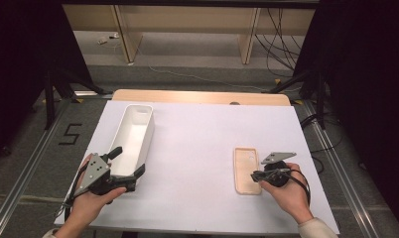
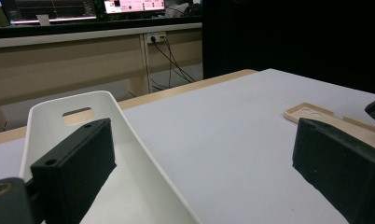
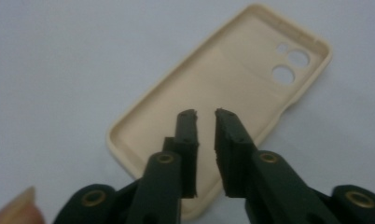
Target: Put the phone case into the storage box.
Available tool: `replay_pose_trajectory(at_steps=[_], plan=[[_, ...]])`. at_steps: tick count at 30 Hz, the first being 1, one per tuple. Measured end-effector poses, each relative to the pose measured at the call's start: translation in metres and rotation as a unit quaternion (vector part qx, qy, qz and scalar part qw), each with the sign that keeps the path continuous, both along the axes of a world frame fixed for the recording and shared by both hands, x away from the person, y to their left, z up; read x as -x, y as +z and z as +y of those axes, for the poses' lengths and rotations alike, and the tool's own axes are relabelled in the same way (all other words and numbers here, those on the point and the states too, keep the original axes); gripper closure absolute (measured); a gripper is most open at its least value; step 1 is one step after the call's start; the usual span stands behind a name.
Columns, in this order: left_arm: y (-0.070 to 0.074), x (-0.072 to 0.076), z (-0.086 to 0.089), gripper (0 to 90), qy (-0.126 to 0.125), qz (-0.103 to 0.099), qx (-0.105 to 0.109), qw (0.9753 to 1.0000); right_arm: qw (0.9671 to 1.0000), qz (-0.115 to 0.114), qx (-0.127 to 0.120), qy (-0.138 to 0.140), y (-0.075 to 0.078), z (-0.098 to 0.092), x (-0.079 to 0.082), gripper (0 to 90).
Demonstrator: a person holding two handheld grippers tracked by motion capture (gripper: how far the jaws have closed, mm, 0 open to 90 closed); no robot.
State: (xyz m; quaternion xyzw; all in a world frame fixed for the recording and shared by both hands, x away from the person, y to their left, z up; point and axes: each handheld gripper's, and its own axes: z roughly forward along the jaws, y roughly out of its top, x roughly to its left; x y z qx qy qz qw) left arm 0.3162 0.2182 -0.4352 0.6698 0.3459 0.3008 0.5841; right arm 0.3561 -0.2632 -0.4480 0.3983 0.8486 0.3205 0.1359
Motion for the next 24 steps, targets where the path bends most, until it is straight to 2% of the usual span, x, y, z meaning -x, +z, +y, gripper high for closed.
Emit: replay_pose_trajectory(at_steps=[2,3,5,8,9,11,12,13,15,16,17,18,20,21,22,23,24], plan=[[0.000,0.000,0.000,5.3,0.000,0.000,0.000,1.0000,0.9995,-0.023,-0.019,0.008,0.003,-0.005,0.000,62.8],[0.000,-0.001,-0.001,5.2,-0.002,-0.002,0.000,1.0000,0.9983,-0.041,-0.042,-0.004,0.005,-0.006,0.002,56.4],[0.000,-0.001,-0.001,5.3,-0.001,-0.001,-0.001,1.0000,0.9945,-0.068,-0.080,-0.004,0.007,-0.010,0.002,45.8],[0.001,-0.001,-0.002,5.3,-0.001,-0.001,-0.002,1.0000,0.9874,-0.106,-0.117,-0.007,0.011,-0.017,0.005,34.6],[0.001,-0.001,-0.002,5.2,-0.001,-0.001,-0.002,1.0000,0.9818,-0.129,-0.139,-0.005,0.011,-0.018,0.004,32.5],[0.001,-0.001,-0.003,5.3,-0.001,0.000,-0.001,1.0000,0.9781,-0.131,-0.162,-0.012,0.015,-0.021,0.008,29.6],[0.001,-0.001,-0.002,5.3,-0.002,-0.001,-0.002,1.0000,0.9776,-0.132,-0.163,-0.009,0.017,-0.023,0.009,28.9],[0.001,-0.001,-0.003,5.2,-0.002,0.000,-0.001,1.0000,0.9701,-0.149,-0.191,-0.005,0.016,-0.023,0.009,27.3],[0.001,-0.001,-0.003,5.3,-0.002,0.000,-0.001,1.0000,0.9645,-0.166,-0.205,-0.013,0.019,-0.025,0.012,25.9],[0.001,-0.001,-0.003,5.3,-0.001,0.000,-0.002,1.0000,0.9599,-0.175,-0.219,-0.009,0.020,-0.026,0.012,25.1],[0.001,-0.001,-0.003,5.3,-0.001,0.000,-0.002,1.0000,0.9586,-0.181,-0.220,-0.012,0.022,-0.027,0.013,24.5],[0.001,-0.001,-0.003,5.2,-0.001,0.000,-0.001,1.0000,0.9541,-0.191,-0.230,-0.012,0.022,-0.028,0.013,24.1],[0.001,-0.001,-0.004,5.3,-0.002,0.001,-0.001,1.0000,0.9517,-0.194,-0.238,-0.014,0.025,-0.030,0.016,22.9],[0.001,-0.001,-0.004,5.3,-0.002,0.000,-0.002,1.0000,0.9534,-0.191,-0.233,-0.014,0.026,-0.031,0.018,22.2],[0.001,-0.001,-0.004,5.2,-0.002,0.000,-0.002,1.0000,0.9524,-0.195,-0.234,-0.015,0.027,-0.033,0.019,22.2],[0.001,0.000,-0.003,5.2,-0.002,0.000,-0.001,1.0000,0.9493,-0.200,-0.242,-0.013,0.027,-0.033,0.019,22.1],[0.001,0.001,-0.002,5.2,-0.001,0.000,-0.002,1.0000,0.9497,-0.204,-0.237,-0.016,0.028,-0.034,0.020,21.9]])
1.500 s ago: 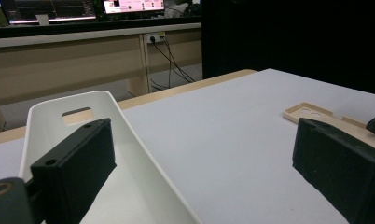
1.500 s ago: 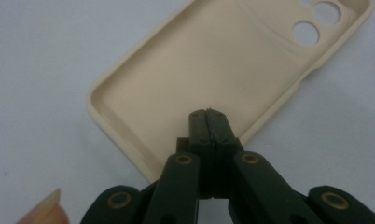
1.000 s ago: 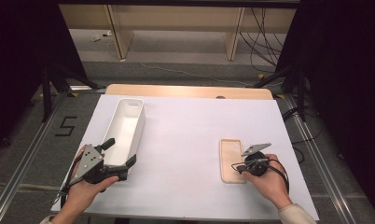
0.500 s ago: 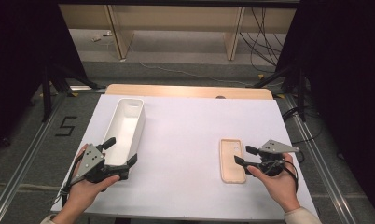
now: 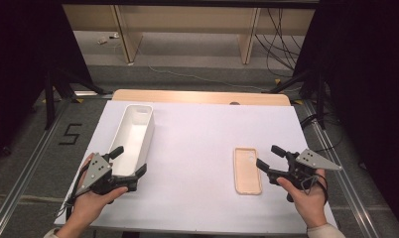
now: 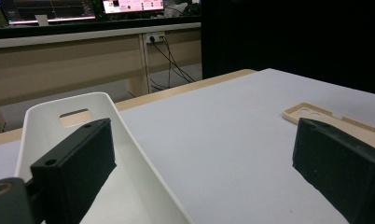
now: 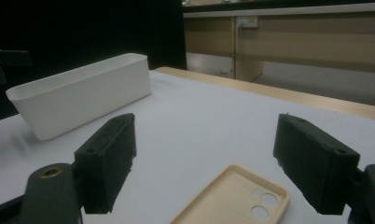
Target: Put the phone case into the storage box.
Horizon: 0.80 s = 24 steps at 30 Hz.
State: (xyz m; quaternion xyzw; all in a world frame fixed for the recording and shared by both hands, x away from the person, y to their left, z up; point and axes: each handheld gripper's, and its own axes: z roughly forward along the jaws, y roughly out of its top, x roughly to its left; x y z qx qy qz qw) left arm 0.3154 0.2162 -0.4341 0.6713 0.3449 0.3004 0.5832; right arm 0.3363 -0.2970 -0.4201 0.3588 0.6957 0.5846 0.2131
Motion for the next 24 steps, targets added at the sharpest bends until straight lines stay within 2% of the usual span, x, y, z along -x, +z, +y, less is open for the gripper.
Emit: replay_pose_trajectory(at_steps=[3,4,6,8,9,10,12,13,14,15,17,18,20,24], plan=[[0.000,0.000,0.001,5.3,0.000,-0.002,0.001,1.0000,0.9999,-0.013,-0.003,-0.005,0.002,-0.001,0.000,21.9],[-0.001,0.000,0.001,5.3,0.000,-0.001,0.001,1.0000,0.9998,-0.017,-0.010,0.002,0.002,-0.001,0.000,21.9],[-0.001,0.001,0.003,5.3,0.000,-0.001,0.002,1.0000,0.9998,-0.021,0.002,0.000,0.008,-0.001,0.002,21.9],[-0.001,0.001,0.003,5.3,-0.001,-0.005,0.004,1.0000,0.9995,-0.030,-0.002,-0.004,0.010,0.001,0.004,21.9],[-0.001,0.001,0.004,5.2,0.000,-0.002,0.001,1.0000,0.9995,-0.030,-0.002,0.001,0.012,0.002,0.005,21.9],[-0.001,0.001,0.004,5.2,0.000,-0.002,0.001,1.0000,0.9996,-0.028,0.009,0.003,0.014,0.002,0.006,21.9],[-0.001,0.002,0.003,5.3,0.000,-0.005,0.000,1.0000,0.9993,-0.036,-0.006,0.004,0.015,0.005,0.007,21.9],[0.000,0.002,0.003,5.2,-0.001,-0.005,0.000,1.0000,0.9995,-0.032,0.004,0.004,0.017,0.004,0.008,21.9],[0.000,0.002,0.003,5.2,-0.001,-0.005,0.000,1.0000,0.9991,-0.041,0.001,0.003,0.017,0.005,0.007,21.9],[0.000,0.001,0.002,5.2,-0.001,-0.004,-0.001,1.0000,0.9993,-0.037,0.008,0.006,0.018,0.005,0.008,21.9],[0.000,0.001,0.002,5.2,-0.002,-0.005,-0.002,1.0000,0.9990,-0.044,0.003,0.001,0.019,0.005,0.009,22.0],[-0.001,0.001,0.002,5.2,-0.002,-0.003,0.000,1.0000,0.9993,-0.036,0.010,0.008,0.021,0.004,0.009,22.1],[-0.001,0.001,0.002,5.3,-0.002,-0.003,0.000,1.0000,0.9989,-0.046,0.004,0.006,0.022,0.005,0.008,22.1],[-0.001,0.000,0.002,5.3,-0.002,-0.003,0.000,1.0000,0.9988,-0.048,0.013,0.004,0.025,0.004,0.007,22.7]])
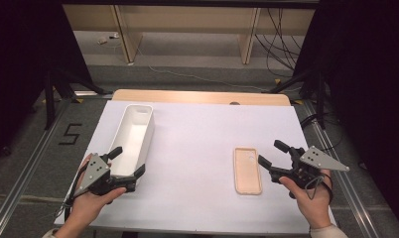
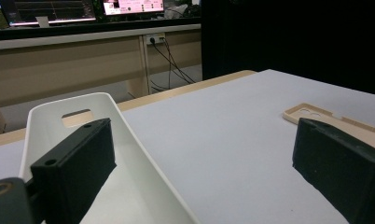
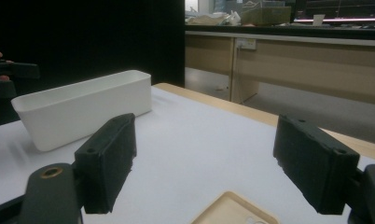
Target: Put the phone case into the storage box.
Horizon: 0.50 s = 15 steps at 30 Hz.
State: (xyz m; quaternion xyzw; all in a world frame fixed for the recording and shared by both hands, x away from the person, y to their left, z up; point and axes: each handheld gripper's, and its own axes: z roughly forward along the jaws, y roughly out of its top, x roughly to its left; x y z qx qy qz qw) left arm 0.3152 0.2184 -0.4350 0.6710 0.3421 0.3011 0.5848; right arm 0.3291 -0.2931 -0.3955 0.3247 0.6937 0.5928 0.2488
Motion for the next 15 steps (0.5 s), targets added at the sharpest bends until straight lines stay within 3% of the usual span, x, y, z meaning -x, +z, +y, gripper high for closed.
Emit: replay_pose_trajectory(at_steps=[6,8,11,13,15], plan=[[0.000,0.001,0.000,5.3,0.001,-0.001,0.001,1.0000,0.9985,-0.007,0.052,0.016,0.010,0.002,-0.002,23.8],[0.000,0.000,0.000,5.3,0.002,-0.001,0.001,1.0000,0.9958,-0.011,0.085,0.030,0.013,0.002,-0.004,25.0],[0.000,0.000,0.000,5.3,0.002,-0.001,0.001,1.0000,0.9906,0.000,0.129,0.045,0.014,0.004,-0.005,25.8],[0.000,0.000,0.000,5.3,0.002,-0.001,0.001,1.0000,0.9848,0.009,0.163,0.058,0.015,0.006,-0.006,26.3],[0.000,0.000,0.000,5.3,0.002,0.000,0.000,1.0000,0.9810,0.018,0.182,0.066,0.014,0.008,-0.006,26.3]])
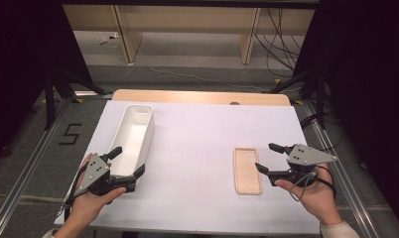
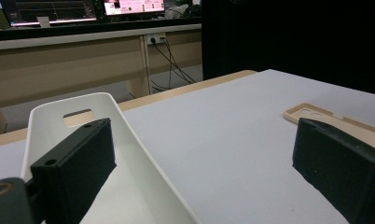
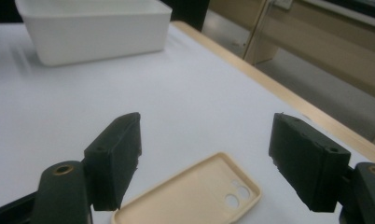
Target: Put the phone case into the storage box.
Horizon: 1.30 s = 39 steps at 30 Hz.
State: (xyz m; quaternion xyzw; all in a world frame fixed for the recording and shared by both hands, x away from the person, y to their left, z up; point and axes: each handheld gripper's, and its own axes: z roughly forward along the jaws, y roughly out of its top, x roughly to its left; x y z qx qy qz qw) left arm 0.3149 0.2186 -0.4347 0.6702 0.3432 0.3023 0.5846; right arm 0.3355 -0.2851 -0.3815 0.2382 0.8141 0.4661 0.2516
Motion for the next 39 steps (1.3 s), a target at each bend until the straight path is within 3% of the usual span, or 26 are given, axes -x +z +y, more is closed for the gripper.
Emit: replay_pose_trajectory(at_steps=[4,11,12,20,21,27,28,29,30,33,34,35,36,37,39], plan=[[0.000,0.000,0.000,5.2,0.000,0.000,0.000,1.0000,0.9986,0.025,0.046,0.013,-0.005,0.006,-0.003,25.8],[0.000,0.000,0.000,5.3,-0.001,-0.001,0.001,1.0000,0.9936,0.056,0.094,0.025,-0.015,0.014,-0.006,25.2],[0.000,0.000,0.000,5.3,-0.001,-0.001,0.001,1.0000,0.9909,0.065,0.115,0.028,-0.019,0.016,-0.008,25.3],[0.000,0.000,0.000,5.3,-0.001,-0.002,-0.001,1.0000,0.9782,0.097,0.181,0.032,-0.032,0.022,-0.012,25.6],[0.000,0.000,0.000,5.3,-0.002,-0.002,-0.001,1.0000,0.9782,0.094,0.182,0.031,-0.034,0.023,-0.013,25.6],[0.000,0.000,0.000,5.3,-0.002,-0.002,0.000,1.0000,0.9680,0.113,0.220,0.042,-0.043,0.027,-0.014,24.8],[0.000,0.000,0.000,5.3,-0.002,-0.002,0.000,1.0000,0.9680,0.113,0.220,0.042,-0.043,0.027,-0.014,24.8],[0.000,0.000,0.000,5.3,-0.002,-0.001,0.001,1.0000,0.9621,0.126,0.237,0.047,-0.044,0.028,-0.015,24.8],[0.000,0.000,0.000,5.3,-0.002,-0.002,0.000,1.0000,0.9601,0.130,0.244,0.046,-0.045,0.029,-0.016,24.7],[0.000,0.000,0.000,5.3,-0.002,-0.002,0.000,1.0000,0.9596,0.129,0.246,0.048,-0.049,0.031,-0.016,24.7],[0.000,0.000,-0.001,5.3,-0.002,-0.002,0.001,1.0000,0.9551,0.128,0.262,0.054,-0.053,0.033,-0.018,24.7],[0.000,0.000,-0.001,5.3,-0.002,-0.002,0.001,1.0000,0.9551,0.128,0.262,0.054,-0.053,0.033,-0.018,24.7],[0.000,0.000,-0.001,5.3,-0.002,-0.002,0.001,1.0000,0.9503,0.131,0.277,0.053,-0.056,0.036,-0.018,24.7],[0.000,0.000,-0.001,5.3,-0.002,-0.002,0.001,1.0000,0.9503,0.131,0.277,0.053,-0.056,0.036,-0.018,24.7],[0.001,0.000,0.000,5.3,-0.002,-0.003,0.000,1.0000,0.9455,0.127,0.295,0.055,-0.060,0.040,-0.019,24.7]])
